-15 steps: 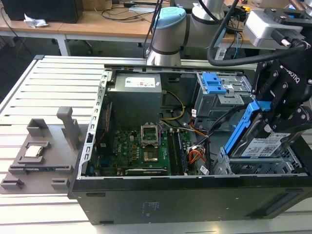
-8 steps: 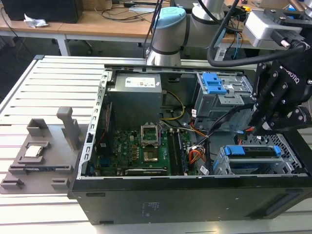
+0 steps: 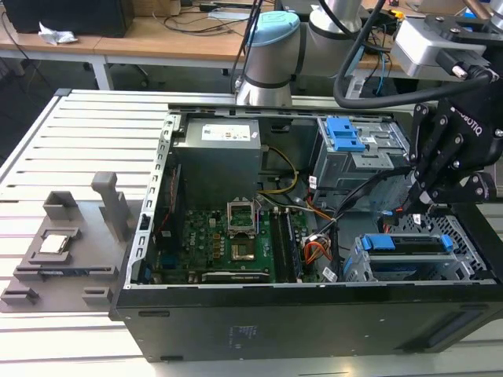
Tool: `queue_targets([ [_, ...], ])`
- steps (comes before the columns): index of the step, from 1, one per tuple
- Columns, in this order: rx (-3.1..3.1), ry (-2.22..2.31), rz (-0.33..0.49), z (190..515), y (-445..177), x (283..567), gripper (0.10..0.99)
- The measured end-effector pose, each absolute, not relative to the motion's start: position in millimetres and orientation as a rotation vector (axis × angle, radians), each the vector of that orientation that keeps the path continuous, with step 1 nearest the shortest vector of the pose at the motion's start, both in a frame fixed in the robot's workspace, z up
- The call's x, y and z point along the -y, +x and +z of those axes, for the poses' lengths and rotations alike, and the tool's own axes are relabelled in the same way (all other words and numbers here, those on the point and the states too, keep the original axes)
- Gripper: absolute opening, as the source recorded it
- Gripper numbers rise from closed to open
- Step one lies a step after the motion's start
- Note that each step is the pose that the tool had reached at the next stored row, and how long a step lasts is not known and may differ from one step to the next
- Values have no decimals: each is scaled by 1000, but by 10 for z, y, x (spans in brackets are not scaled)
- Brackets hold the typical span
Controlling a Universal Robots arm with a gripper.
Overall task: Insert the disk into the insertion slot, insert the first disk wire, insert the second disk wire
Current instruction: 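Insert the disk into the insertion slot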
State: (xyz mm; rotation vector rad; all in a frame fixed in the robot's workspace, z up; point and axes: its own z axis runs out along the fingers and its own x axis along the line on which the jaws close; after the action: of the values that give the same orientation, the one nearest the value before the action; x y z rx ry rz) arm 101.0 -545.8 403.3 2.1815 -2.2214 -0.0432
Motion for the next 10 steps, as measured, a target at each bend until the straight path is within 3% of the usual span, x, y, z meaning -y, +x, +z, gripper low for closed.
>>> queue_targets([
  [10, 2221, 2181, -43, 4028, 1076, 5445, 106],
])
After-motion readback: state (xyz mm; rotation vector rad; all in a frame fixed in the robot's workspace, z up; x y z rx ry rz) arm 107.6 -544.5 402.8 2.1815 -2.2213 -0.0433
